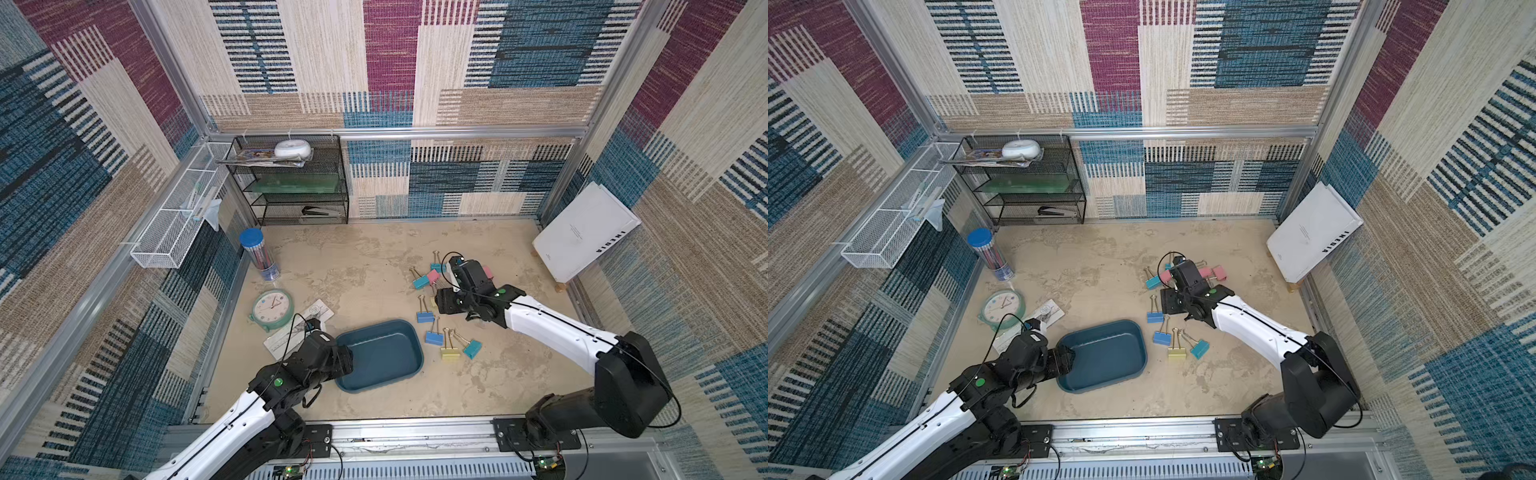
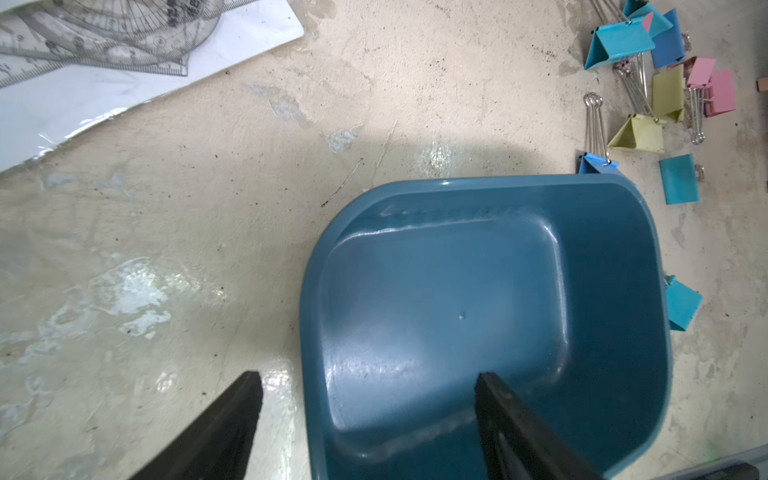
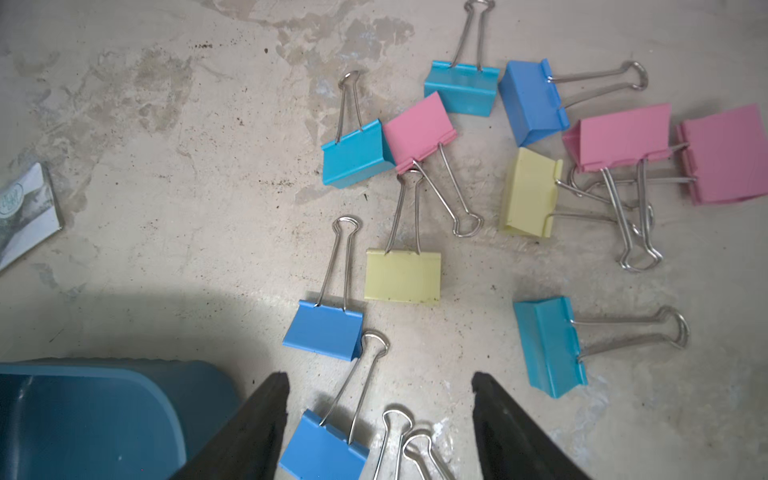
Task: Put the binder clips in the storage box
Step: Pick up the binder clip at the center of the board.
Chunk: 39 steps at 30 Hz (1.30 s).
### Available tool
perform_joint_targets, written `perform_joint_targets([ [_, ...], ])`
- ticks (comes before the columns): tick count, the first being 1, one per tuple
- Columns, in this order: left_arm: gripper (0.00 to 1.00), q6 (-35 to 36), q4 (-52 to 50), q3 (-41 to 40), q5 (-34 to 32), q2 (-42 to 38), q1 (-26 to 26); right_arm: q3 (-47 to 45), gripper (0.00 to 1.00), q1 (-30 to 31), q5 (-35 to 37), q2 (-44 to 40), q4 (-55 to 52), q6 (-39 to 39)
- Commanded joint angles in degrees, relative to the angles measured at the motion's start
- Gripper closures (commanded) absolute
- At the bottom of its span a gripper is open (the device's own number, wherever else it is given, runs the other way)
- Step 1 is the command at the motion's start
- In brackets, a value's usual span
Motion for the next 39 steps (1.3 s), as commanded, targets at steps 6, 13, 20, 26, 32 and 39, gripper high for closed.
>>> perform_joint_targets([
  [6, 0.15, 0.51, 1.33, -0.04, -1.59, 0.88, -0.02, 8.01, 0.28, -2.45, -3.75, 11.81, -2.02, -7.93],
  [13, 0.15, 0.72, 1.34, -0.63, -2.06, 0.81, -0.01, 8.83, 0.29, -2.66, -2.78, 15.82, -2.14, -7.42],
  [20, 0.15, 0.81, 1.67, -1.21, -2.15, 0.79, 0.00, 7.42, 0.29, -2.72, -2.13, 17.49, -0.95, -7.54],
  [26, 0.14, 0.99, 1.18, -1.22, -2.47, 0.60, 0.09, 8.46, 0.29, -3.23, -2.75, 20.39, 0.15, -8.13],
  [32, 0.14, 1.25, 0.78, -1.21, -3.15, 0.28, 0.06, 10.06, 0.38, -3.62, -1.88, 22.36, -0.28, -7.87],
  [39, 0.14, 1.88, -0.03, -0.98, -3.83, 0.08, 0.06, 10.89, 0.56, -3.50, -1.34, 16.63, -3.83, -6.99],
])
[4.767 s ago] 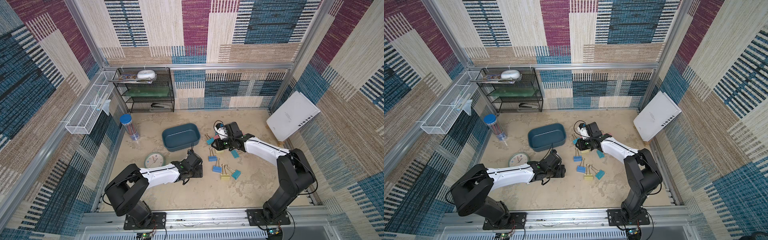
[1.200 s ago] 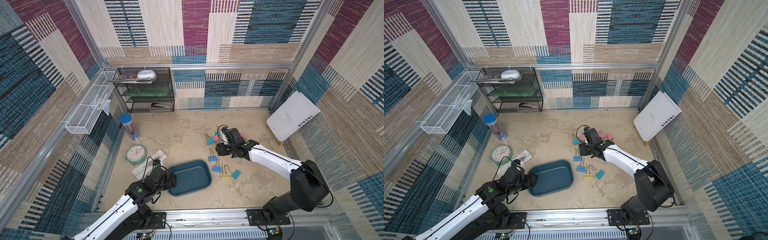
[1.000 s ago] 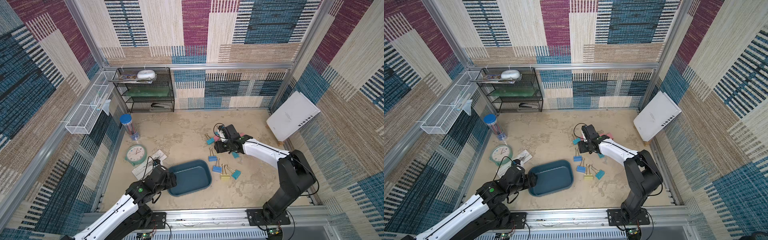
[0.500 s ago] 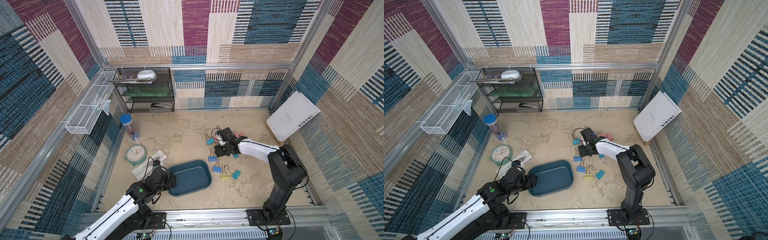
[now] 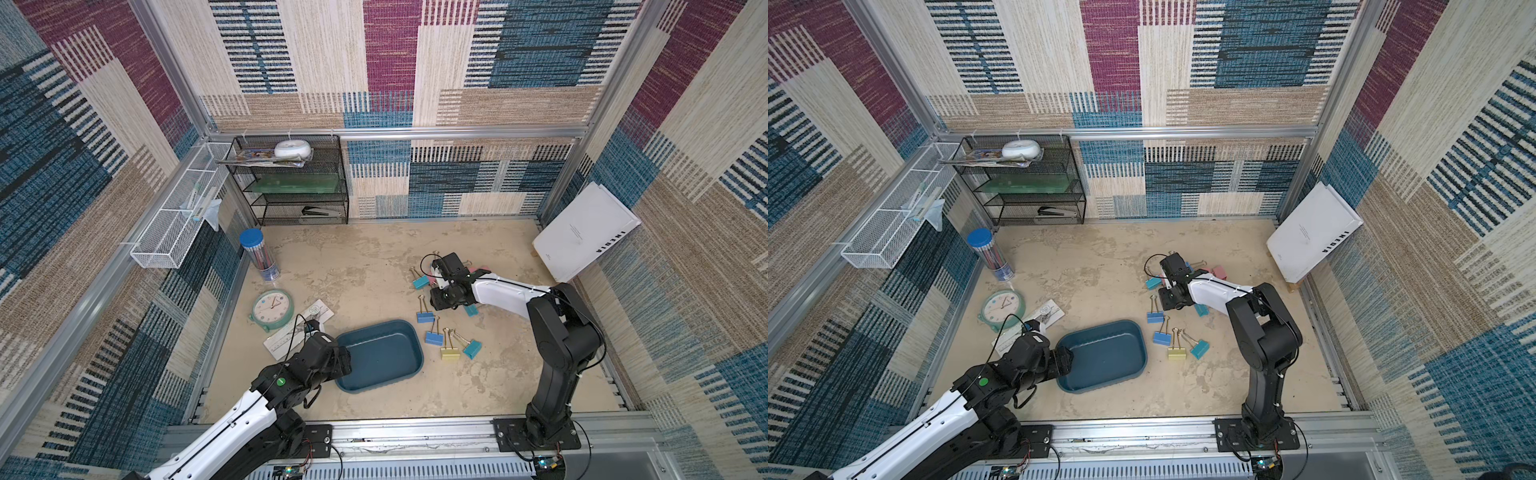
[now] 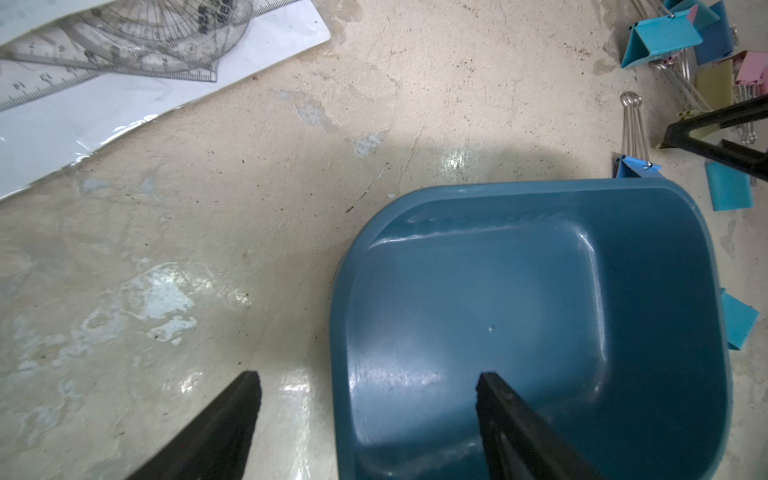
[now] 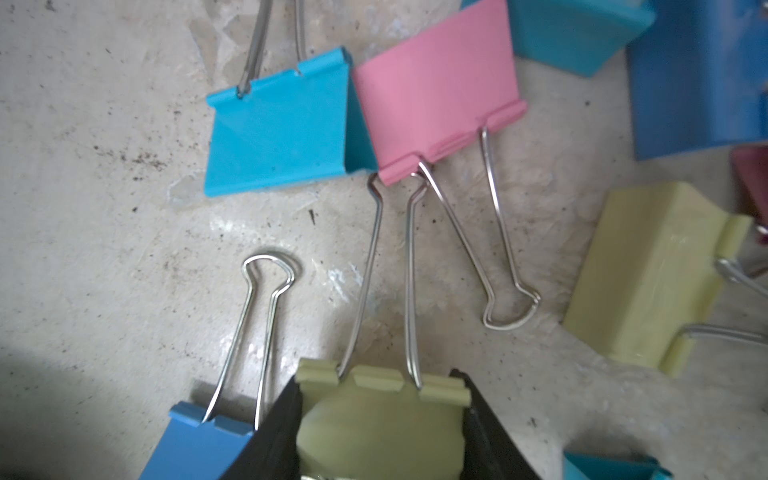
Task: Put the binder clips in the storage box
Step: Pick up the binder clip at the center of the board, then place the binder clip in the storage box.
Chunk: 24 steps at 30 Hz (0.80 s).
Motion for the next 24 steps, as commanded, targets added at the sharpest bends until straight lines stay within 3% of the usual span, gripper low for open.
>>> perform_joint_targets([
  [1, 0.14, 1.21, -0.56, 0.27, -1.20, -0.14, 0.06, 0.92, 0.56, 0.31, 0.60, -5.38, -2.69, 0.58],
  [5, 0.14, 1.44, -0.22, 0.12, -1.00, -0.17, 0.05, 3.44, 0.57, 2.51, -5.60, -12.70, -8.30, 0.49],
  [10, 0.14, 1.43, 0.19, -0.28, -0.93, -0.18, 0.02, 4.46, 0.58, 10.09, -5.54, -17.32, -13.95, 4.01],
  [17, 0.14, 1.84, 0.32, -0.32, -0.52, -0.73, 0.01, -2.00, 0.60, 25.13, -8.60, -19.74, -8.93, 13.44],
  [24, 0.14, 2.02, 1.02, -0.96, 0.01, -1.00, 0.02, -8.10, 0.59, 30.48, -8.20, -19.94, -6.35, 18.38],
])
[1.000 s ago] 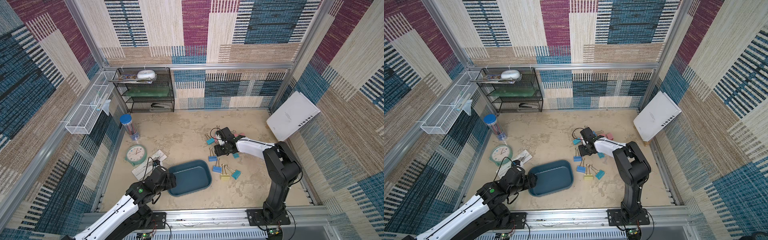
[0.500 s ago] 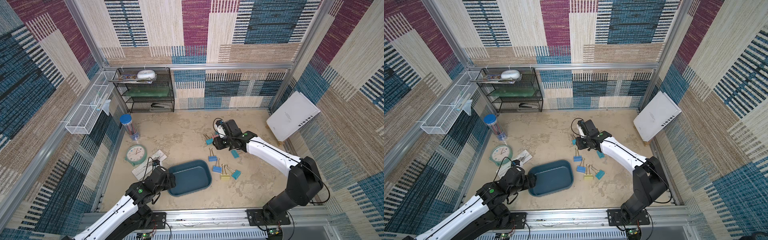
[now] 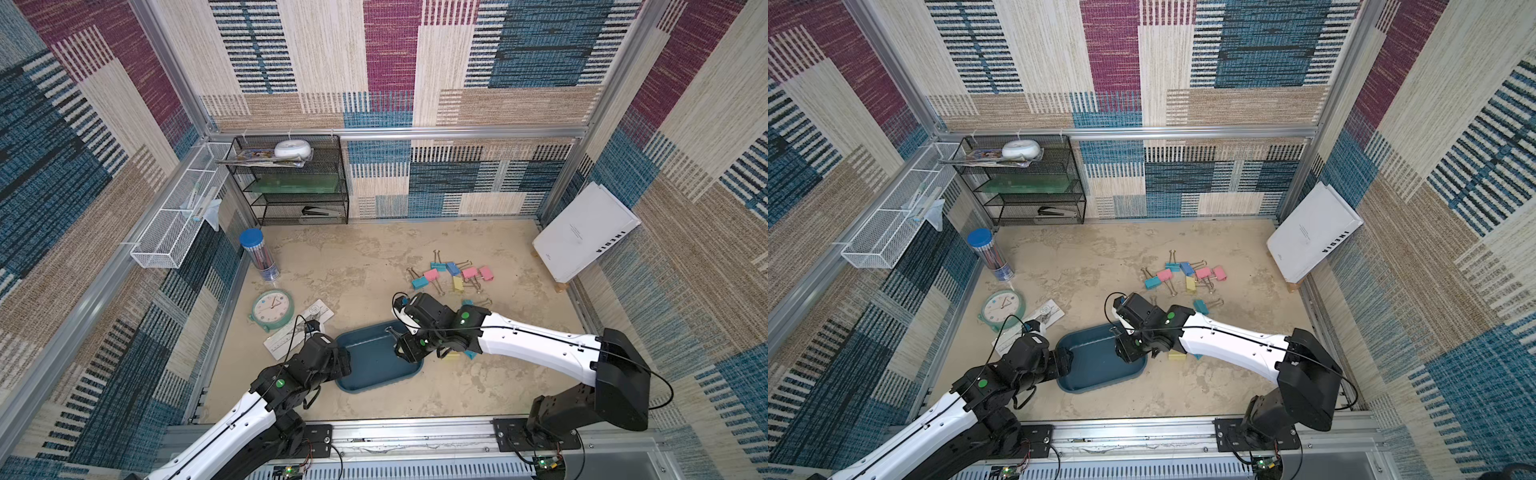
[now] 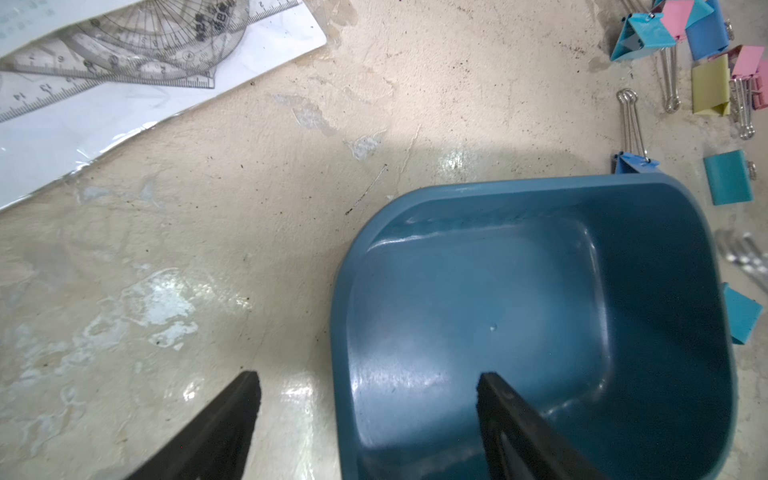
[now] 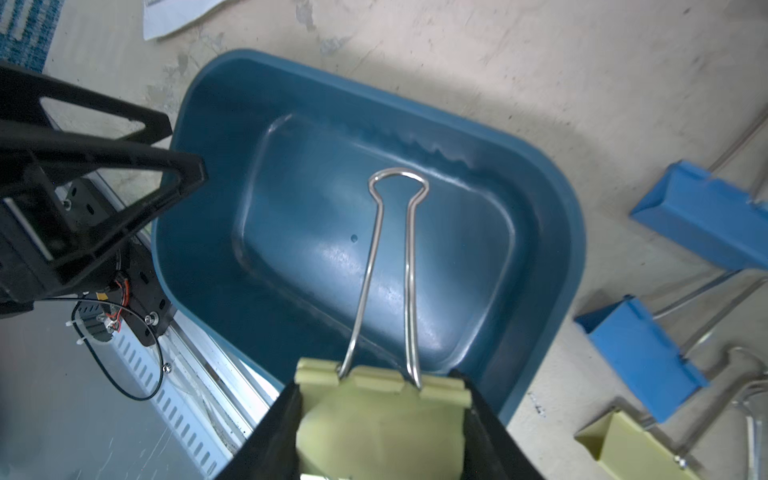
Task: Put the binder clips in the storage box
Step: Place the binder clip in the storage box.
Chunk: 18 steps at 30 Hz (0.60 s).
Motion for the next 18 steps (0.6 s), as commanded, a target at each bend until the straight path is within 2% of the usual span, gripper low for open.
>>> perform_joint_targets([
  [1, 0.14, 0.91, 0.72, -0.36, 0.04, -0.23, -0.01, -2.82, 0.59, 0.75, -0.75, -0.91, 3.18, 4.05],
  [6, 0.14, 0.89, 1.02, -1.07, -0.04, -0.33, 0.01, -5.60, 0.58, 1.38, -0.87, -0.14, 6.38, 4.50],
  [15, 0.14, 1.22, 1.30, -1.07, -0.16, -0.06, -0.01, -4.02, 0.56, 1.38, -0.43, 5.35, 6.99, 2.00],
  [18, 0.14, 1.37, 1.30, -1.16, -0.26, -0.10, 0.01, -4.44, 0.49, 1.38, -0.14, 5.98, 7.18, 1.75],
])
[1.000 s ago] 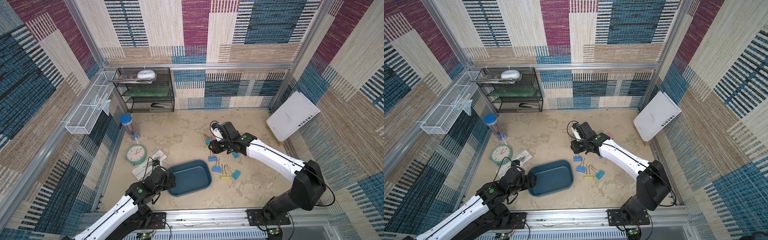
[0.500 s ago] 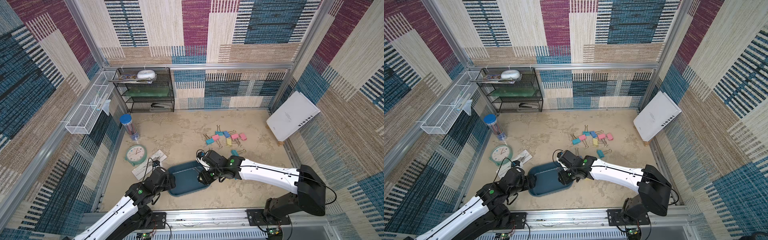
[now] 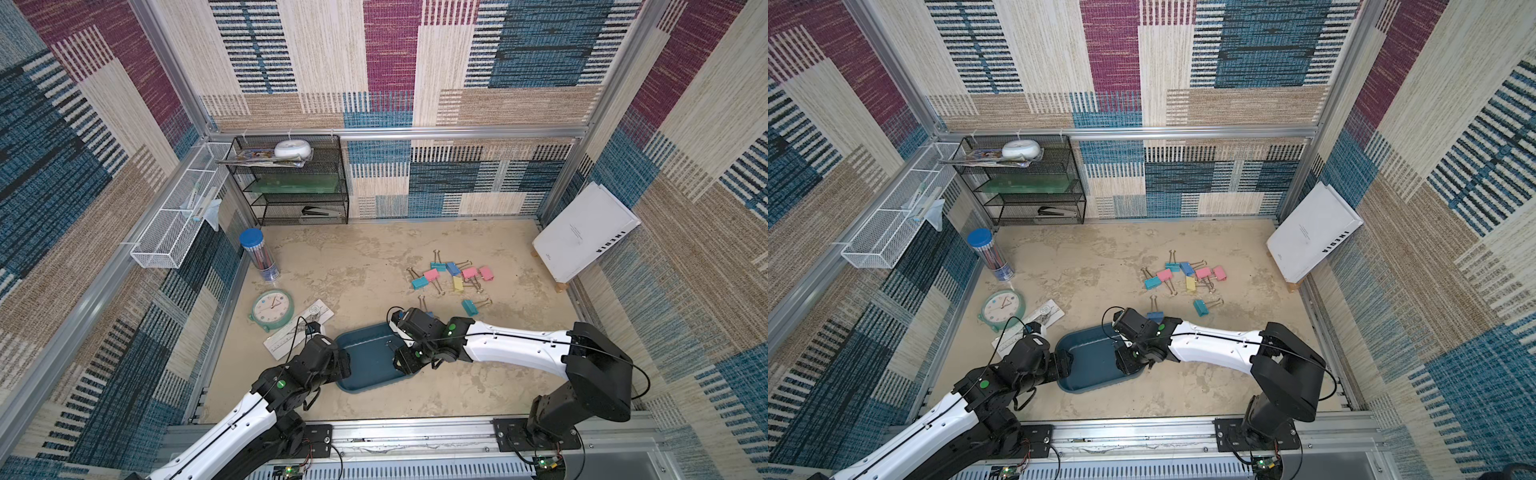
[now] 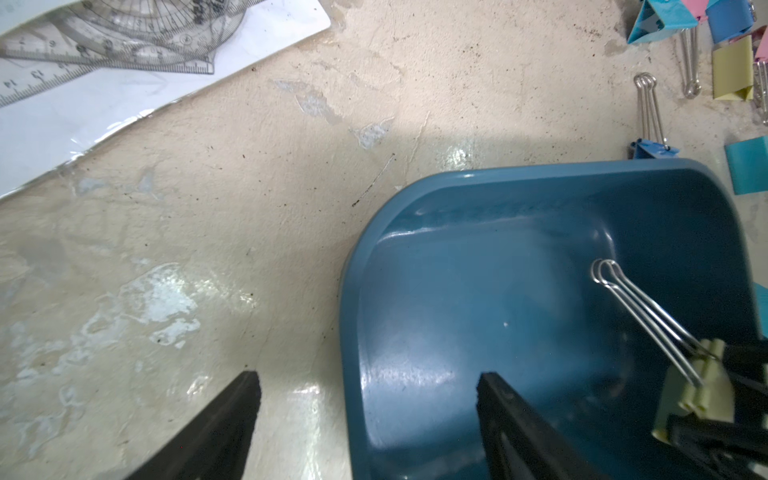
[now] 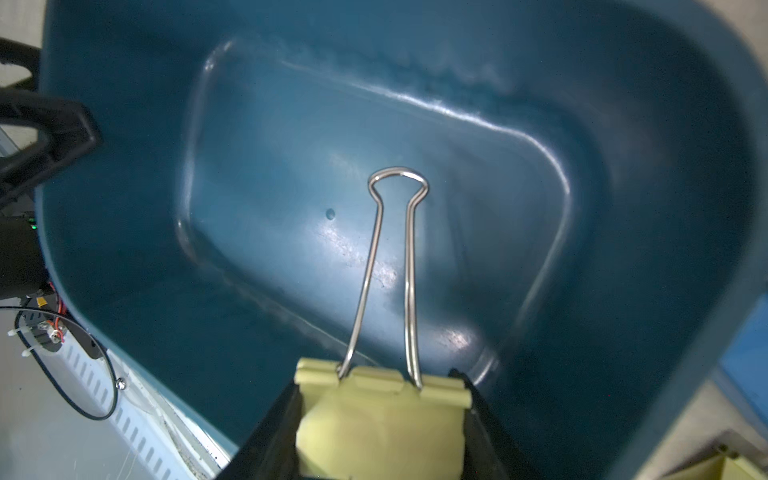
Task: Put the binder clips in the storage box
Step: Place the binder clip in the storage box.
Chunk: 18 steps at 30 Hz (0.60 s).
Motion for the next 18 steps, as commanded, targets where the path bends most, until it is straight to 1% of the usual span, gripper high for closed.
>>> perform_joint_targets([
  [1, 0.14, 0.75, 0.92, -0.04, -0.43, 0.05, -0.01, 0.06, 0.45, 0.05, 0.50, 0.53, 0.42, -0.95],
  [4, 0.14, 0.90, 0.83, -0.04, -0.49, 0.00, -0.01, 0.54, 0.37, 0.05, 1.31, 0.24, -0.53, -1.11],
  [8, 0.14, 1.13, 0.95, 0.04, -0.55, 0.39, 0.00, 1.65, 0.28, 0.04, 1.74, -2.76, -0.76, -1.38],
  [12, 0.14, 1.40, 1.66, 0.21, -0.06, 1.07, -0.01, 3.18, 0.26, 0.05, 3.57, -7.68, -3.19, -1.29],
  [14, 0.14, 1.68, 1.78, 0.38, -0.12, 1.33, 0.05, 3.16, 0.26, 0.02, 6.92, -11.84, -6.31, 0.55],
  [15, 0.14, 1.79, 1.87, 0.40, -0.08, 1.33, 0.02, 2.82, 0.25, -0.08, 10.64, -13.77, -8.39, 3.04],
  [17, 0.14, 1.98, 1.97, 0.56, 0.03, 1.17, -0.01, 0.73, 0.24, -1.33, 15.82, -18.40, -12.96, 6.31],
  [18, 0.14, 2.05, 2.06, 0.57, 0.10, 1.12, 0.06, -1.51, 0.23, -2.63, 16.57, -20.85, -14.99, 7.92],
])
